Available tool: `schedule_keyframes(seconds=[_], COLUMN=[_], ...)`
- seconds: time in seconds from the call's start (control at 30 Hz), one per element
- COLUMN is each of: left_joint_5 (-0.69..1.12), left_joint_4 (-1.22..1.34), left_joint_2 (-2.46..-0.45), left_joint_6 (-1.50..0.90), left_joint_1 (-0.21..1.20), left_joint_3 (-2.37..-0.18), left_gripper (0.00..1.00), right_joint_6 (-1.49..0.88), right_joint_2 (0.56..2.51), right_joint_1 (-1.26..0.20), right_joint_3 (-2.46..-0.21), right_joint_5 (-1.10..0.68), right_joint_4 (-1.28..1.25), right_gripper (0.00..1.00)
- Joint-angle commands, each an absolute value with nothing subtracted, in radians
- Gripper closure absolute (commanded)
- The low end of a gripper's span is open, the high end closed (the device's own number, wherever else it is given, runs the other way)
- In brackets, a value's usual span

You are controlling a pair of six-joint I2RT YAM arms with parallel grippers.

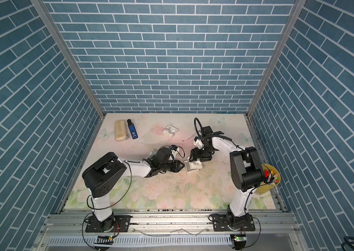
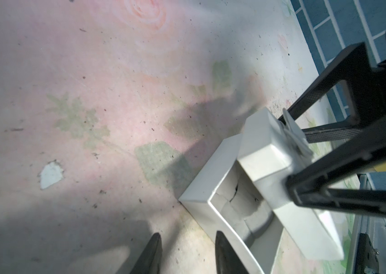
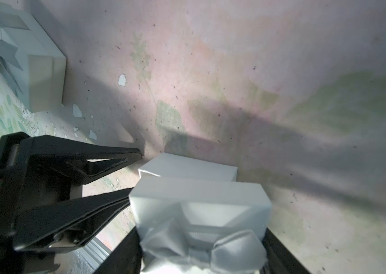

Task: Take the necklace out of the lift-off lid jewelry box
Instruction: Close the lid on the jewelry box.

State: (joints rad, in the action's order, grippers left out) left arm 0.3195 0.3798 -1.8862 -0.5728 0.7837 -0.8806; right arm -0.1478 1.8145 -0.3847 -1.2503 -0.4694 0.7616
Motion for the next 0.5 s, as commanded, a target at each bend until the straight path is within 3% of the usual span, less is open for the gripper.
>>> schedule_keyframes(seconds=[0.0,0.47], left_joint_5=[0.331,0.325], left_joint_4=[0.394,0.428], left_joint_2=[-1.899,-1.889], left_joint_6=[-0.577,-0.607], left_joint_1=[0.781,0.781], left_joint_3=[-0.892,-0.861], left_gripper=[0.61,0.62], right_joint_6=[-0.1,-0.18], right_joint_2=[1.835,1.785], right_joint_1=[-0.4,-0.423], right_joint_3=[-1.262,-1.215], right_joint_5=[-0.498,-0.411], right_joint_4=[0.757,0.723], right_gripper=[0.28,0.28])
